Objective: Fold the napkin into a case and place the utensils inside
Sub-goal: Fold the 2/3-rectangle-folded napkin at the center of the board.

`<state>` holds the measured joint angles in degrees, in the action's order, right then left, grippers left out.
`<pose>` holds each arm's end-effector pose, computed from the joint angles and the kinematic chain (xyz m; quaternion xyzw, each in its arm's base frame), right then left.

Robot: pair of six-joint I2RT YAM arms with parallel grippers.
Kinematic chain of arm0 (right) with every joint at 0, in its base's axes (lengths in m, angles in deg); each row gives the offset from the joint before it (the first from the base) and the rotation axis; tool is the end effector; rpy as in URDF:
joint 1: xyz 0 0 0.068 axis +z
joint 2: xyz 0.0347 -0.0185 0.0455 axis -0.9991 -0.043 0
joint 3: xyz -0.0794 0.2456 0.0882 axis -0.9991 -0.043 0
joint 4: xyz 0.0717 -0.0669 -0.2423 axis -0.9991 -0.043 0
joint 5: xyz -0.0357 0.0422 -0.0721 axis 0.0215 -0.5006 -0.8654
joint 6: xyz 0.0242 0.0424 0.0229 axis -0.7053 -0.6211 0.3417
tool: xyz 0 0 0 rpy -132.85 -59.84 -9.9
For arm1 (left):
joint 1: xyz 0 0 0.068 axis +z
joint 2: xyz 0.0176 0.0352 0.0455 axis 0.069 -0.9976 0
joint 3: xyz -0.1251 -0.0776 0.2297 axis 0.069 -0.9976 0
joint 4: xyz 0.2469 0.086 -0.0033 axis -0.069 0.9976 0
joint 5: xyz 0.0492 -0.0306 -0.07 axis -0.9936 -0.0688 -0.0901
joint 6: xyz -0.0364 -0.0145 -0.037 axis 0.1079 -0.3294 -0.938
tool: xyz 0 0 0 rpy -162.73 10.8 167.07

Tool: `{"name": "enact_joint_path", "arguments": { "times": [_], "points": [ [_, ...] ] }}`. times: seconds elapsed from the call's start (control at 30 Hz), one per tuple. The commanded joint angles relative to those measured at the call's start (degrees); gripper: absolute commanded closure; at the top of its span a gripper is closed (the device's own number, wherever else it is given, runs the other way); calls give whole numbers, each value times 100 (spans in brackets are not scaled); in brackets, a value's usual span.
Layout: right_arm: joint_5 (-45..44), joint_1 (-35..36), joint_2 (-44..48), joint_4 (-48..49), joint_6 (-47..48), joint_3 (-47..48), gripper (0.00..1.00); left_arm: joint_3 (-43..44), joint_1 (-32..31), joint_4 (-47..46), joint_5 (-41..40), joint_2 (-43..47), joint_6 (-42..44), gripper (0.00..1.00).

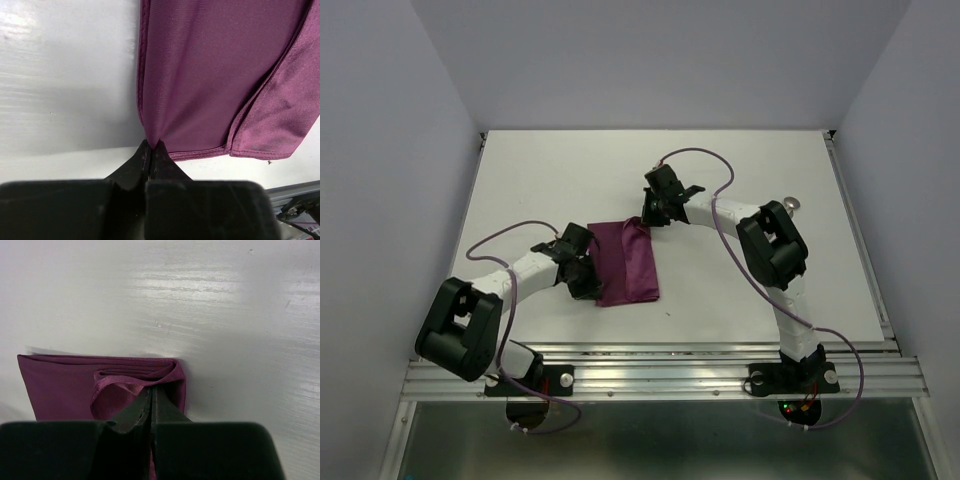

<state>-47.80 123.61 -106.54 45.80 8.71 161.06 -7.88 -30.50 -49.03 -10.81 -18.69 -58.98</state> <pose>0.3917 0.2847 0.1598 0.0126 0.9384 0.2010 0.2807 0.2167 -0.1144 0.1604 -0.1065 0.9625 -0.1949 0.1558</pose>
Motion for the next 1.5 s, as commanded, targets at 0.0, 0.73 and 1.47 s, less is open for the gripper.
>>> {"name": "enact_joint_path", "arguments": {
  "times": [0.0, 0.73, 1.47],
  "points": [
    [-43, 31, -94, -331, 41, -73, 99, 393, -44, 543, -267, 338, 152, 100],
    [1, 31, -191, -304, -82, -55, 99, 1985, -1098, 421, 164, -1066, 1005, 100],
    [36, 31, -199, -304, -30, -20, 99, 2240, 650, 500, -1242, -766, 821, 46]
  ]
}}
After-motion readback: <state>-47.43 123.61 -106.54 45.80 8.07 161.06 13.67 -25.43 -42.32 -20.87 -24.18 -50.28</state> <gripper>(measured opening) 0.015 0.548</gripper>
